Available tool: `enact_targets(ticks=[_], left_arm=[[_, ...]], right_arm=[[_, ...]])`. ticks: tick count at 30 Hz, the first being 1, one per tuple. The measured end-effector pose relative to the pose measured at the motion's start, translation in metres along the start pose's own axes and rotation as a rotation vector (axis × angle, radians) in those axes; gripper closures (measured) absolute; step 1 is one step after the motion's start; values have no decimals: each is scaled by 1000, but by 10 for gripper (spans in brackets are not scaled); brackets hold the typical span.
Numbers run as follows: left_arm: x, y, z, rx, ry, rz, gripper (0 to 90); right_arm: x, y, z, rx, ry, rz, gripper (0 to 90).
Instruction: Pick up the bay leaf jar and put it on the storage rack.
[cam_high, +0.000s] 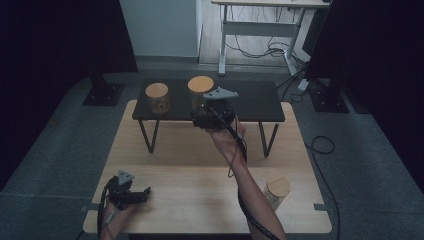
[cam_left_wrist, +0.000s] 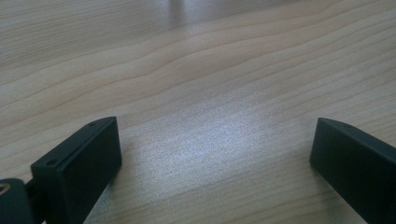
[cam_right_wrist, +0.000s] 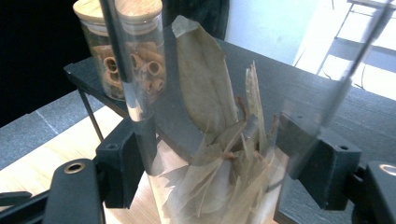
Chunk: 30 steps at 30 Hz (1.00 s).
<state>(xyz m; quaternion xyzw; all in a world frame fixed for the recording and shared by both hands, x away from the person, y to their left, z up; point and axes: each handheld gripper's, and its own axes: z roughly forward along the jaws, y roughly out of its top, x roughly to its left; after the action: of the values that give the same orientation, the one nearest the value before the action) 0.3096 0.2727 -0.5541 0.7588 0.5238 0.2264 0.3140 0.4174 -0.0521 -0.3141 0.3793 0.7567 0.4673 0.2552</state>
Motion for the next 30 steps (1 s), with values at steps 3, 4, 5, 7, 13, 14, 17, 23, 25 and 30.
enact_targets(ticks=[3, 4, 5, 7, 13, 14, 17, 23, 25, 30], left_arm=[[0, 0, 0, -1, 0, -1, 17], [0, 0, 0, 0, 0, -1, 17], [0, 0, 0, 0, 0, -1, 17], [0, 0, 0, 0, 0, 2, 17], [0, 0, 0, 0, 0, 2, 17], [0, 0, 0, 0, 0, 2, 17], [0, 0, 0, 0, 0, 2, 17], [0, 0, 0, 0, 0, 2, 17], [0, 0, 0, 0, 0, 2, 17], [0, 0, 0, 1, 0, 3, 17]], right_arm=[[-2, 1, 1, -2, -6, 5, 254], [-2, 1, 1, -1, -8, 3, 254], [-3, 1, 2, -1, -10, 2, 254], [-4, 1, 3, -1, -12, 2, 254], [-8, 1, 8, -1, -21, 5, 254], [-9, 1, 9, 1, -22, 5, 254], [-10, 1, 11, -3, -23, 12, 254], [-16, 3, 16, -6, -29, 28, 254], [-17, 4, 18, -7, -29, 38, 253], [-21, 6, 22, -7, -36, 35, 254]])
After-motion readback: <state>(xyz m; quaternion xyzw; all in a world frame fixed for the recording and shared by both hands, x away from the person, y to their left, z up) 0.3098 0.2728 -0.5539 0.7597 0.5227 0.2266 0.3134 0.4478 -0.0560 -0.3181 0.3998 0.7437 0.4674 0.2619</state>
